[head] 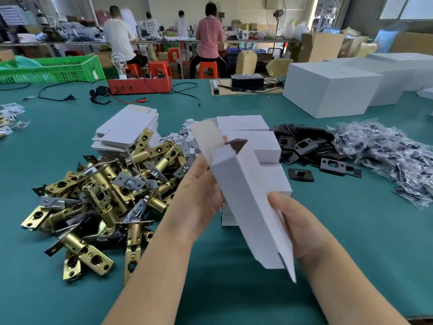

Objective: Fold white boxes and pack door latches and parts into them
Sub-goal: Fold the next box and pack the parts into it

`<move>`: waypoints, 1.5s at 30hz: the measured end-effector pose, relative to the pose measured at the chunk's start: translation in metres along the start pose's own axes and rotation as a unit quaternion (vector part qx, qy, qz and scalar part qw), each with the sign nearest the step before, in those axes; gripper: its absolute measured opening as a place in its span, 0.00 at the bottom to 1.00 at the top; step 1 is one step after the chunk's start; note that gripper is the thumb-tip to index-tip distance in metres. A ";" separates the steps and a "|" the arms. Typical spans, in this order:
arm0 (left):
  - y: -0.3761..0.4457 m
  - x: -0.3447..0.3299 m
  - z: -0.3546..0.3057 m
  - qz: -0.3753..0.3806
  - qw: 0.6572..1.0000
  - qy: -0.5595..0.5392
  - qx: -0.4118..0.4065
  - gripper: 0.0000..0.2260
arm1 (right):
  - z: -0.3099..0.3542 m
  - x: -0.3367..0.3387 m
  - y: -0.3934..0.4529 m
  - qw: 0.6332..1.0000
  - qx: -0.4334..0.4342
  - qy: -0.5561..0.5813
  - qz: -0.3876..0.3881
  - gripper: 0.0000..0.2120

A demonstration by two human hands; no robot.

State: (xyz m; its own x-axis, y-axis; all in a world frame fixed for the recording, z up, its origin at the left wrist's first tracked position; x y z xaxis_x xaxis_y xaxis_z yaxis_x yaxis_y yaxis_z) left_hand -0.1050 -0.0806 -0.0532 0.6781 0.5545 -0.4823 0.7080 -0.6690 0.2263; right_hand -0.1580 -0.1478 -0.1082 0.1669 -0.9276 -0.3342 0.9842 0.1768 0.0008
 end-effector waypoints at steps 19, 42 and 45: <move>-0.006 0.020 -0.015 -0.128 0.974 0.170 -0.079 0.10 | 0.035 -0.003 -0.011 0.963 0.213 -0.145 -0.075 0.33; -0.002 0.017 0.008 -0.039 0.990 0.121 0.060 0.21 | 0.045 0.010 -0.017 0.972 0.210 -0.049 -0.093 0.10; -0.005 0.012 0.004 0.007 0.987 0.149 0.059 0.26 | 0.044 0.006 -0.016 0.975 0.205 -0.052 -0.074 0.10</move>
State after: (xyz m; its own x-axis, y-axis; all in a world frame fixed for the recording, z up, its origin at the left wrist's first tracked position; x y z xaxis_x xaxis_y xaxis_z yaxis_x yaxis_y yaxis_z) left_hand -0.1011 -0.0726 -0.0640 0.7288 0.6535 -0.2046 0.6814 -0.7216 0.1224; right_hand -0.1699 -0.1703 -0.0688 0.0046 -0.9653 -0.2612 0.9351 -0.0884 0.3432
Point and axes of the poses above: each hand's wrist, its own y-axis towards the middle knuckle, its own x-axis out of the back of the hand, z = x × y, the point moved 10 cm from there along y, towards the middle knuckle, and after that the axes turned 4 degrees about x, right-handed, at the moved point
